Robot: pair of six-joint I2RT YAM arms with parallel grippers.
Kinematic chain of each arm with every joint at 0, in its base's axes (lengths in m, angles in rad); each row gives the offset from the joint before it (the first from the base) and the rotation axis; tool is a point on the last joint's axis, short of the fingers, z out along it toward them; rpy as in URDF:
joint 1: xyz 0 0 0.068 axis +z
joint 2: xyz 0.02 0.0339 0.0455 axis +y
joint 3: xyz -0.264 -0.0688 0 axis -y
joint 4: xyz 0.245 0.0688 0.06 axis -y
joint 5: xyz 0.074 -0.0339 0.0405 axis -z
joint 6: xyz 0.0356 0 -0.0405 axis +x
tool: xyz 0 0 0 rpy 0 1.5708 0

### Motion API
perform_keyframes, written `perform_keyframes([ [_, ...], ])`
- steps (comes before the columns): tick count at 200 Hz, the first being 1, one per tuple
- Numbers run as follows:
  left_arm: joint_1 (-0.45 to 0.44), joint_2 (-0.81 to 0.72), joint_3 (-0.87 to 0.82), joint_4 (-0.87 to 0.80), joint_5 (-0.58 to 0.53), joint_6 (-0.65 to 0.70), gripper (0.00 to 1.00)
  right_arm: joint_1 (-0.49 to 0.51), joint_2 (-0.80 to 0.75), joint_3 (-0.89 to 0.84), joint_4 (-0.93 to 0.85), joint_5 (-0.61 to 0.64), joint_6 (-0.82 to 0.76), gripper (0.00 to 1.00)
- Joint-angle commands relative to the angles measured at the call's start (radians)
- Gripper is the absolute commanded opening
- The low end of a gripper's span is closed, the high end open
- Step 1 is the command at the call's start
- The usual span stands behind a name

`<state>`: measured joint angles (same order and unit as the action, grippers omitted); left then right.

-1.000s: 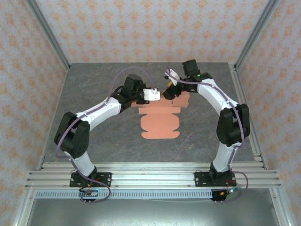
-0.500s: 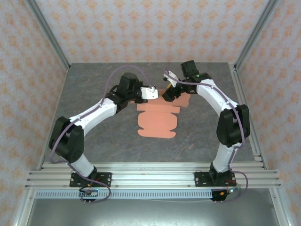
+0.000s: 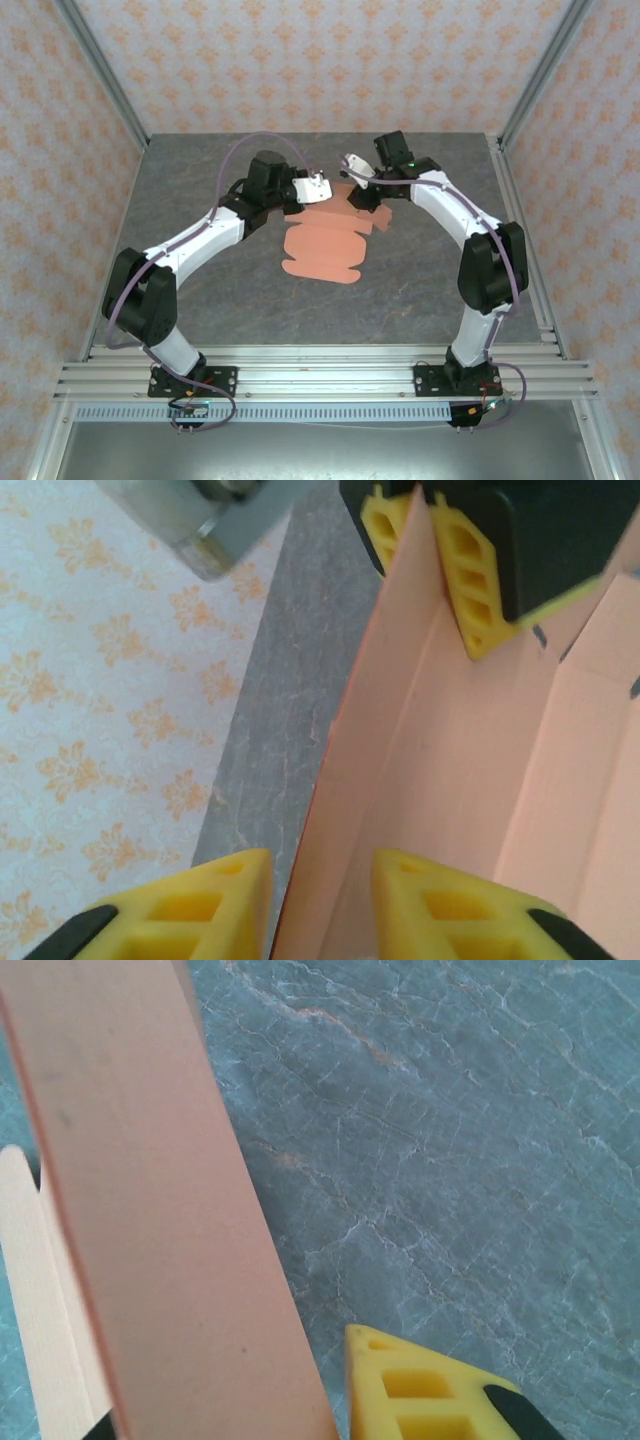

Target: Fold the paper box

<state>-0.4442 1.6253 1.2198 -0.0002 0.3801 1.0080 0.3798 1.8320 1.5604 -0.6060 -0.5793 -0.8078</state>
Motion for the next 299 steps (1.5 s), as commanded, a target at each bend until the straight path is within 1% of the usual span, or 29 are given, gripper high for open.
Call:
perform_keyframes([
  [1, 0.000, -0.047, -0.050, 0.049, -0.055, -0.130, 0.51, 0.004, 0.002, -0.032, 0.097, 0.058, 0.020, 0.08],
  [7, -0.001, -0.063, -0.069, 0.047, -0.078, -0.162, 0.56, 0.005, -0.002, -0.046, 0.124, 0.065, 0.027, 0.07],
  [19, -0.002, -0.099, -0.117, 0.048, -0.123, -0.253, 0.62, 0.009, -0.017, -0.078, 0.182, 0.084, 0.037, 0.07],
  [52, -0.005, -0.203, -0.321, 0.154, -0.227, -0.576, 0.62, 0.037, -0.051, -0.162, 0.292, 0.139, 0.010, 0.07],
  [69, -0.004, -0.225, -0.387, 0.171, -0.312, -0.729, 0.62, 0.039, -0.030, -0.136, 0.252, 0.134, 0.010, 0.07],
  [85, -0.003, -0.249, -0.420, 0.175, -0.363, -0.821, 0.62, 0.039, -0.004, -0.102, 0.197, 0.121, 0.000, 0.07],
  [91, -0.004, -0.260, -0.422, 0.171, -0.377, -0.841, 0.64, 0.040, 0.001, -0.099, 0.190, 0.121, -0.007, 0.07],
  [102, -0.002, -0.282, -0.416, 0.159, -0.401, -0.854, 0.69, 0.048, 0.008, -0.096, 0.184, 0.141, -0.023, 0.07],
  [119, 0.013, -0.291, -0.350, 0.087, -0.437, -0.855, 0.70, 0.065, 0.020, -0.082, 0.158, 0.176, -0.050, 0.06],
  [137, 0.047, -0.284, -0.261, 0.014, -0.451, -0.888, 0.70, 0.078, 0.051, -0.022, 0.073, 0.194, -0.074, 0.06],
  [159, 0.107, -0.284, -0.184, -0.030, -0.437, -0.975, 0.71, 0.085, 0.095, 0.077, -0.070, 0.196, -0.105, 0.06],
  [172, 0.151, -0.275, -0.140, -0.058, -0.383, -0.996, 0.71, 0.087, 0.112, 0.125, -0.141, 0.195, -0.130, 0.06],
  [184, 0.172, -0.258, -0.094, -0.093, -0.349, -0.972, 0.74, 0.089, 0.112, 0.144, -0.169, 0.183, -0.152, 0.06],
  [194, 0.187, -0.231, -0.046, -0.134, -0.313, -0.940, 0.74, 0.090, 0.108, 0.148, -0.177, 0.182, -0.166, 0.06],
  [206, 0.210, -0.191, 0.014, -0.184, -0.254, -0.912, 0.74, 0.095, 0.112, 0.157, -0.182, 0.197, -0.182, 0.06],
  [230, 0.264, -0.079, 0.145, -0.276, -0.100, -0.847, 0.77, 0.119, 0.140, 0.176, -0.190, 0.255, -0.224, 0.06],
  [251, 0.292, 0.044, 0.287, -0.388, 0.027, -0.768, 0.77, 0.141, 0.157, 0.173, -0.162, 0.274, -0.239, 0.06],
  [266, 0.292, 0.118, 0.377, -0.465, 0.095, -0.706, 0.77, 0.166, 0.167, 0.140, -0.102, 0.341, -0.262, 0.06],
  [278, 0.293, 0.158, 0.421, -0.513, 0.179, -0.646, 0.77, 0.181, 0.175, 0.109, -0.057, 0.384, -0.281, 0.06],
  [299, 0.291, 0.186, 0.445, -0.569, 0.320, -0.510, 0.85, 0.186, 0.195, 0.117, -0.056, 0.392, -0.275, 0.06],
])
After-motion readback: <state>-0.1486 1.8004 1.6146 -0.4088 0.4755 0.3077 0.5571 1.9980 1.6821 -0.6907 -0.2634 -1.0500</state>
